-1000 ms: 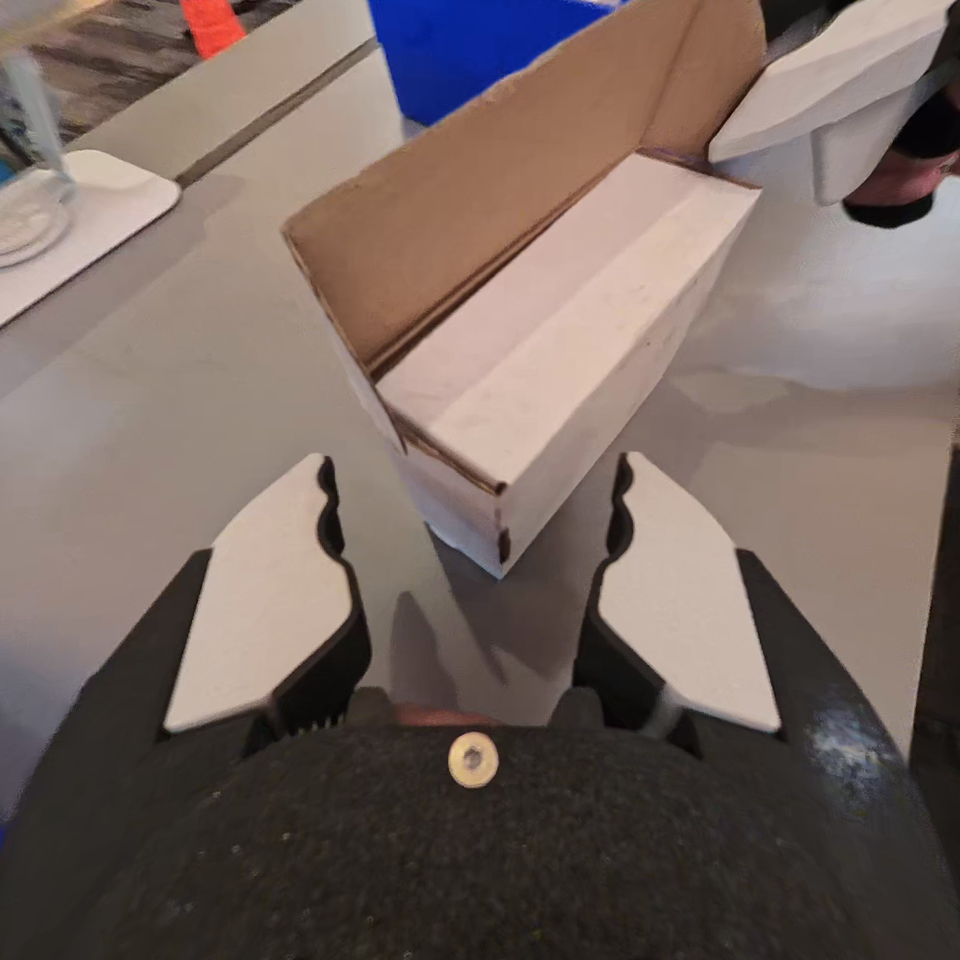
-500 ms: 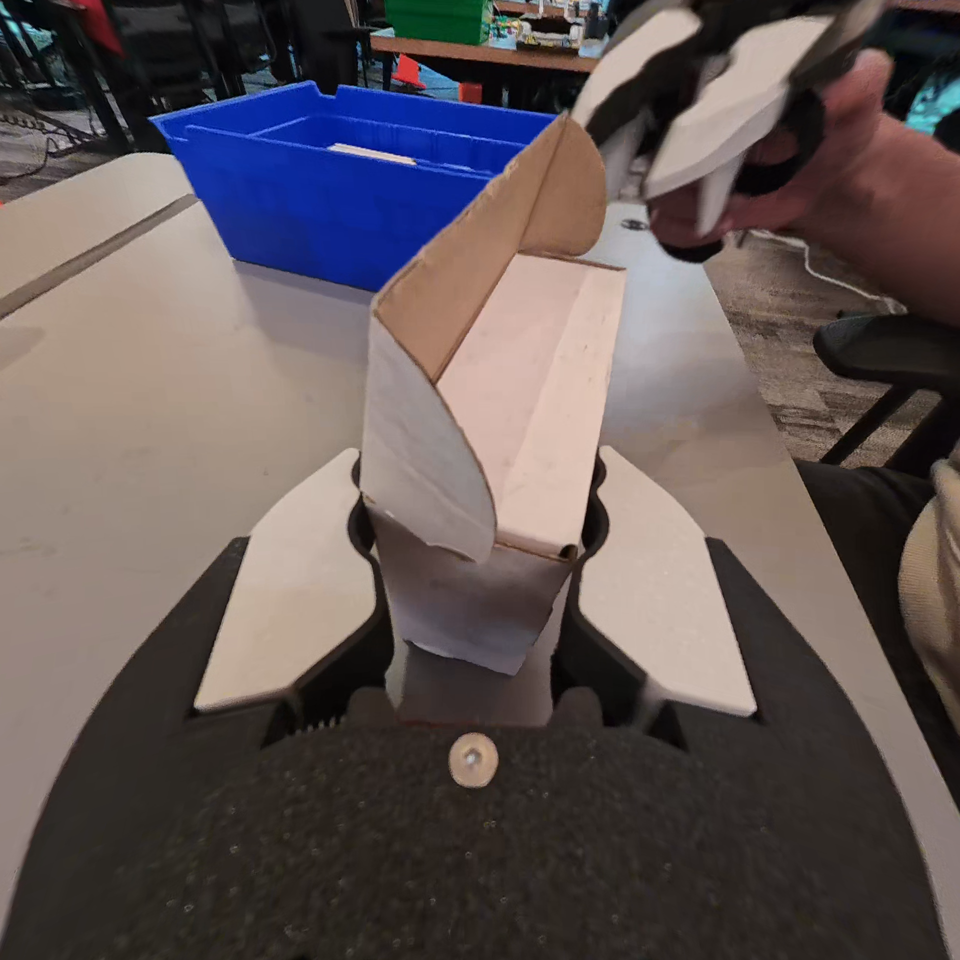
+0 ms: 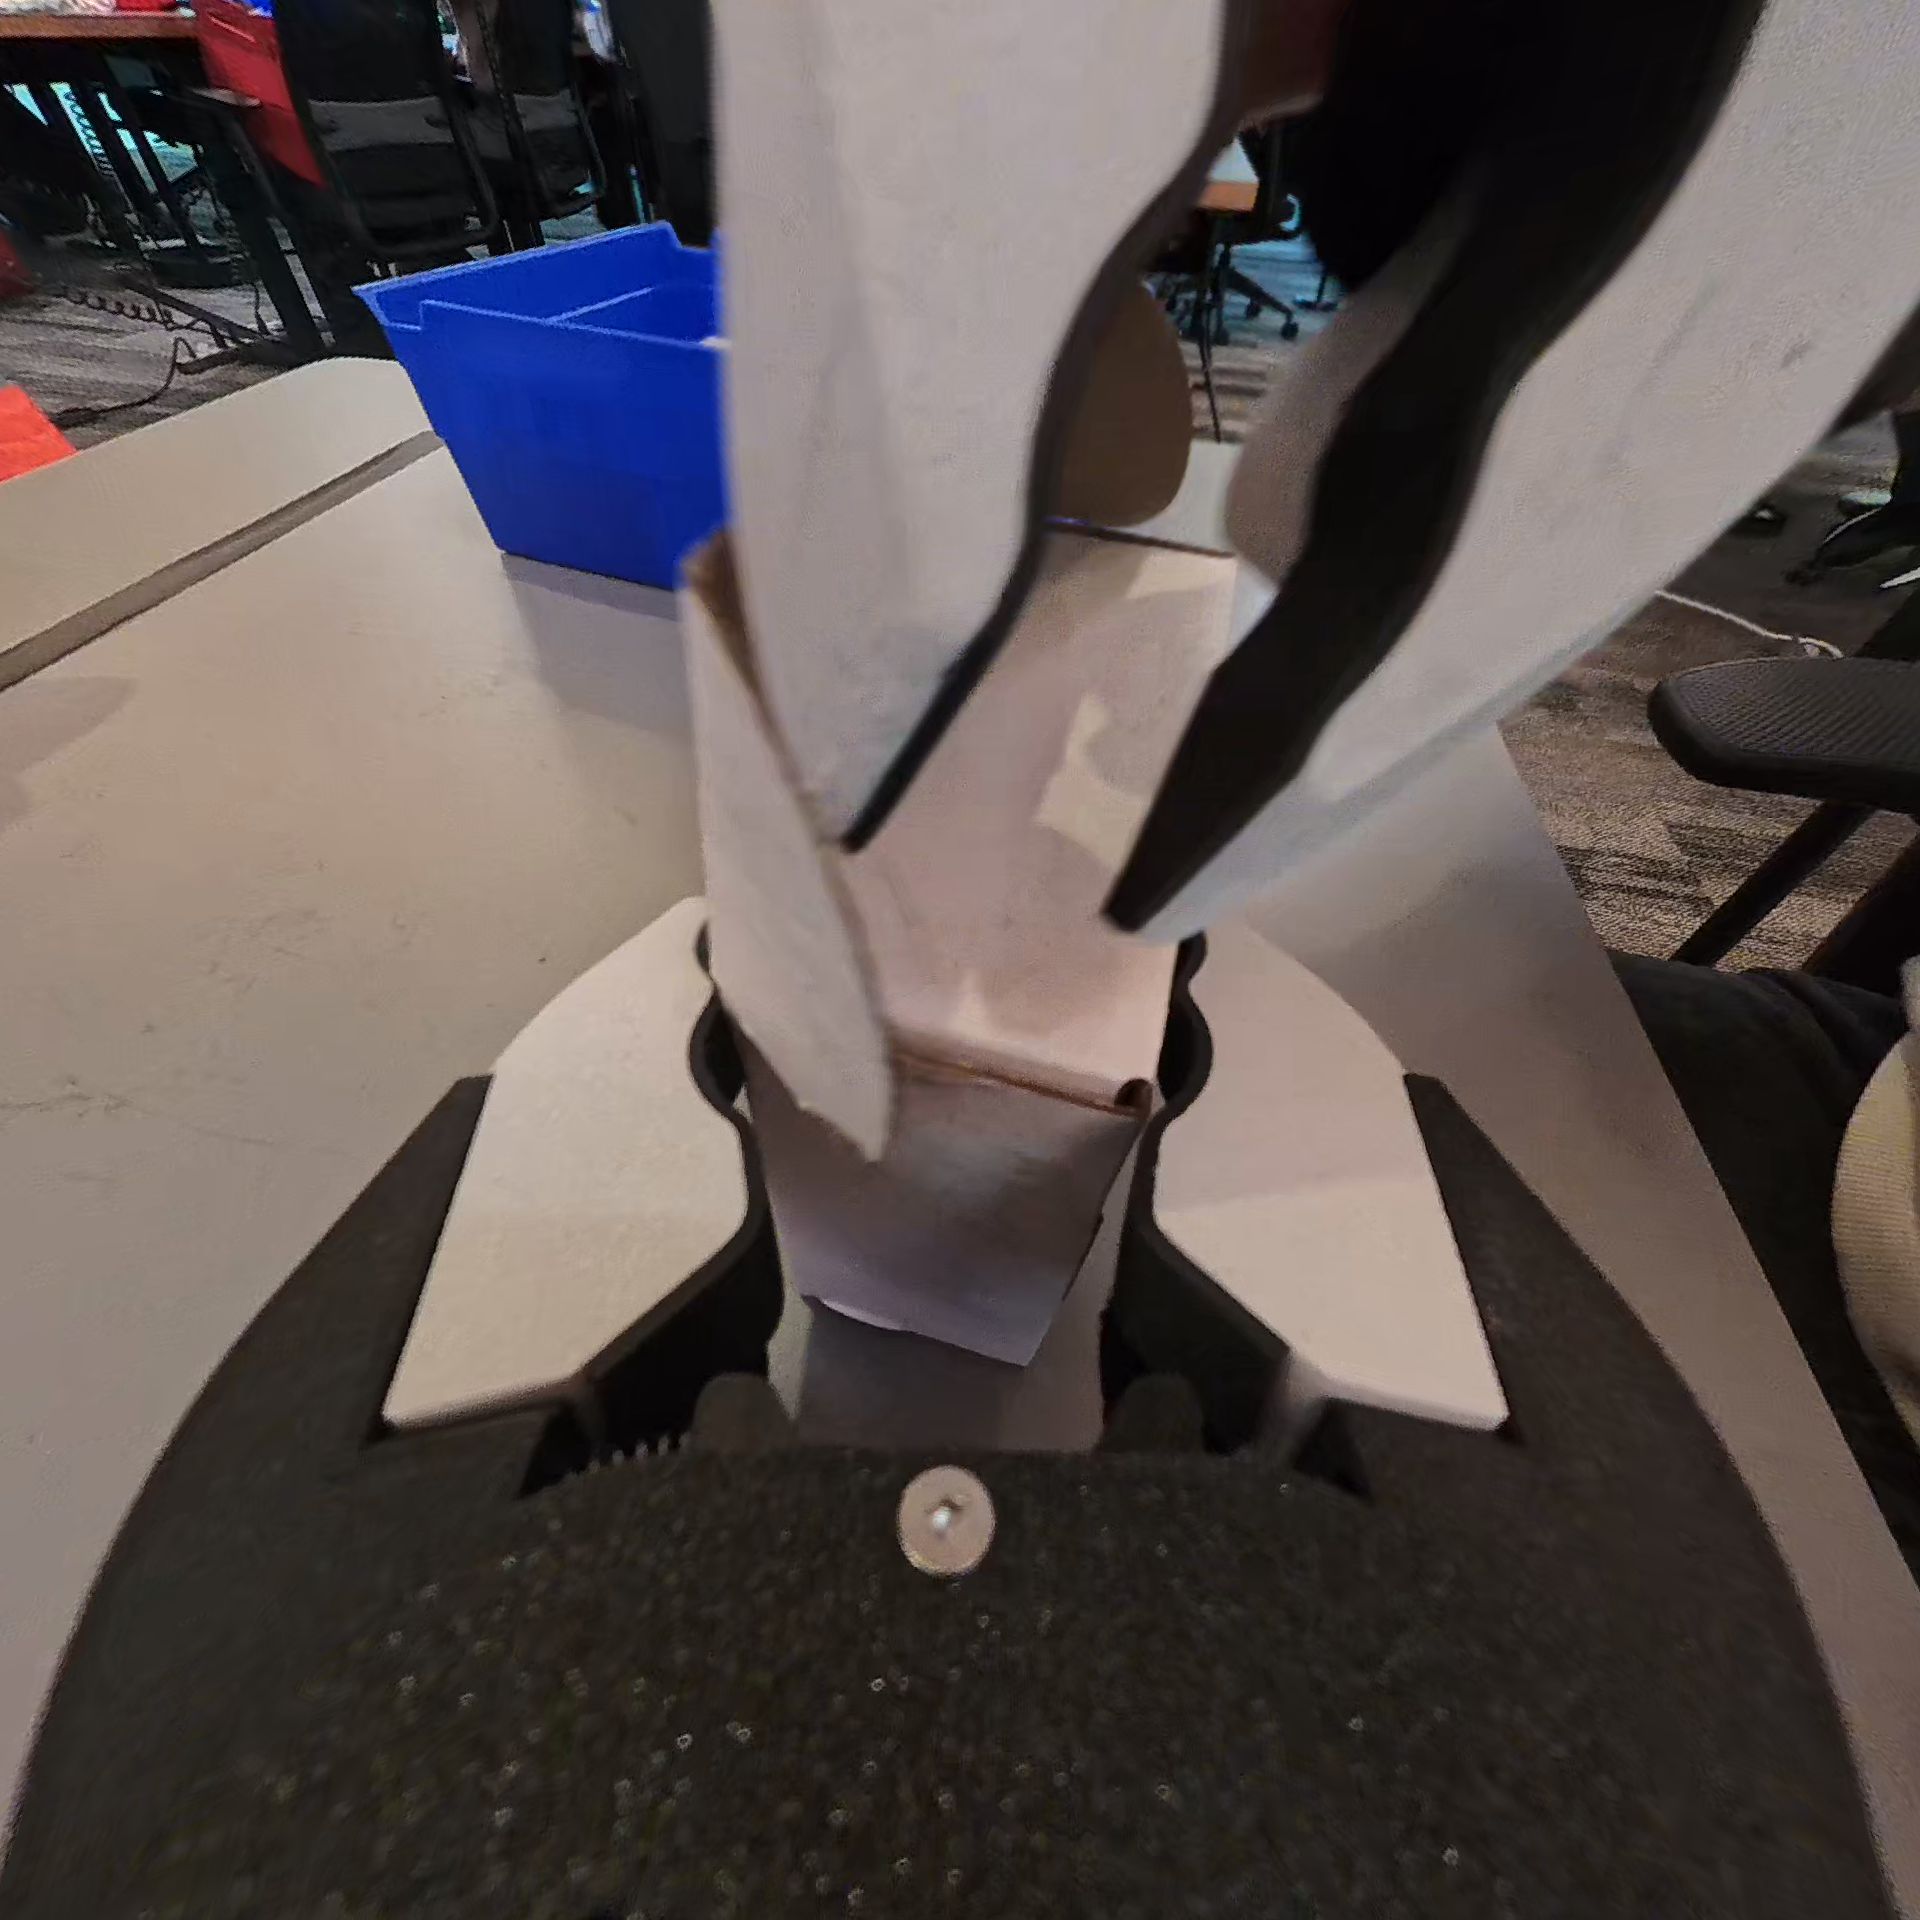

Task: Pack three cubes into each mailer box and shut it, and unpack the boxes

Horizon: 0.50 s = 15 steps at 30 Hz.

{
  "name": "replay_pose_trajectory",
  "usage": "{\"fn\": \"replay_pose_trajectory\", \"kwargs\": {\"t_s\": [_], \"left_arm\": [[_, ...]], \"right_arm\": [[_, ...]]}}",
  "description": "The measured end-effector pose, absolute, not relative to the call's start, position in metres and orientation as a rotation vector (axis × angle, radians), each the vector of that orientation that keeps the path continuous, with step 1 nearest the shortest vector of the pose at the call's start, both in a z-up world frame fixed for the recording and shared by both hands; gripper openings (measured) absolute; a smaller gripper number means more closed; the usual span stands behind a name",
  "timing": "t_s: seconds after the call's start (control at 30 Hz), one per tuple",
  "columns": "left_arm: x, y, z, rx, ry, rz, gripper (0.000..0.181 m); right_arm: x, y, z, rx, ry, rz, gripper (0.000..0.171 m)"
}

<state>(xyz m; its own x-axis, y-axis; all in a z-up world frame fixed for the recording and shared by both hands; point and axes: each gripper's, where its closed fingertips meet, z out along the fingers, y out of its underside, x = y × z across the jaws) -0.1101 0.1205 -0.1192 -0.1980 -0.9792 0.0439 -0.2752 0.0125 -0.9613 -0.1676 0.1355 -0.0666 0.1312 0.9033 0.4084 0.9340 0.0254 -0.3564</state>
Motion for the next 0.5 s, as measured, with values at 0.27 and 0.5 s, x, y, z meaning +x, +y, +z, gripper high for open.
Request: {"fn": "replay_pose_trajectory", "kwargs": {"t_s": [0.27, 0.5], "left_arm": [[-0.11, 0.12, -0.12, -1.327, 1.569, -1.234, 0.079], [-0.11, 0.115, -0.121, -1.301, 1.603, -1.238, 0.077]], "right_arm": [[-0.177, 0.147, -0.052, -1.664, -1.864, -0.16, 0.022], [-0.159, 0.148, -0.056, -1.626, -2.073, -0.229, 0.005]]}}
